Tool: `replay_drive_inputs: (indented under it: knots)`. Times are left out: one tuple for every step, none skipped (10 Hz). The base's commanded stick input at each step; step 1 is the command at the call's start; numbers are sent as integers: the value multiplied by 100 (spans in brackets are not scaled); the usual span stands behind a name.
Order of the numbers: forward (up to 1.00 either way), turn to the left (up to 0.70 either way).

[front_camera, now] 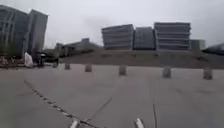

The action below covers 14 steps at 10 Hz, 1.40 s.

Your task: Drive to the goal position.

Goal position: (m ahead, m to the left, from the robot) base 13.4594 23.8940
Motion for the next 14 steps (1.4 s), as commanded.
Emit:
replay_drive_inputs:
  knots:
    - [100,0]
    - [100,0]
    - [100,0]
    - [100,0]
    - [100,0]
    - [100,0]
    - [100,0]
    - [100,0]
    - [100,0]
    - [100,0]
    - [100,0]
    - [100,-3]
    - [100,-14]
    - [100,-27]
